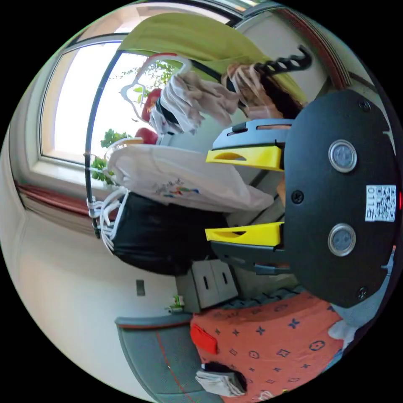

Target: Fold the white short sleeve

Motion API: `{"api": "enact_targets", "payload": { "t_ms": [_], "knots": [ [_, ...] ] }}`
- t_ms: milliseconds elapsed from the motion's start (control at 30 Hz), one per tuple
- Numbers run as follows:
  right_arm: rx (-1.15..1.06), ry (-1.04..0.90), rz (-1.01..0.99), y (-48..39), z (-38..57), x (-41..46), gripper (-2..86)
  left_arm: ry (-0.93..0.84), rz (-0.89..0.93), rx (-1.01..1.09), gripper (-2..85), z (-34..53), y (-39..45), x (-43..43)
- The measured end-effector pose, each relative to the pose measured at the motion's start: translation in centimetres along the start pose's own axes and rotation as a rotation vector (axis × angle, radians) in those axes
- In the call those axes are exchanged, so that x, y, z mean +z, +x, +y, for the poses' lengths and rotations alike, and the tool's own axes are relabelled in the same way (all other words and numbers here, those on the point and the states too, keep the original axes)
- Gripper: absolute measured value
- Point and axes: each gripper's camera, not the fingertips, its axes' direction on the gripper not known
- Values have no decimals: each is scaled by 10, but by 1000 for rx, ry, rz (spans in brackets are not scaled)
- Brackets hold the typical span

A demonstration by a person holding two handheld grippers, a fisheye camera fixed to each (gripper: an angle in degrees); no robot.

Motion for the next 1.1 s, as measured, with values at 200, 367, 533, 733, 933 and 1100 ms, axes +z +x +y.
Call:
{"api": "enact_targets", "payload": {
  "t_ms": [200,367,533,733,933,1100],
  "knots": [
    [196,-62,4,93,-86,73,183,-10,-57,-6,1,-3,7,3],
    [274,-193,-16,131,-126,123,130,4,-64,-26,1,-5,8,3],
    [144,-222,65,134,-127,154,32,-22,-45,-32,1,-10,7,11],
    [-96,-60,51,101,-124,150,13,-19,-22,-50,1,-16,2,15],
    [-154,-123,178,84,-162,159,124,-18,43,-108,1,-21,-11,20],
    [-5,-186,-34,121,-204,149,196,8,101,-137,2,-23,-20,21]
  ]
}}
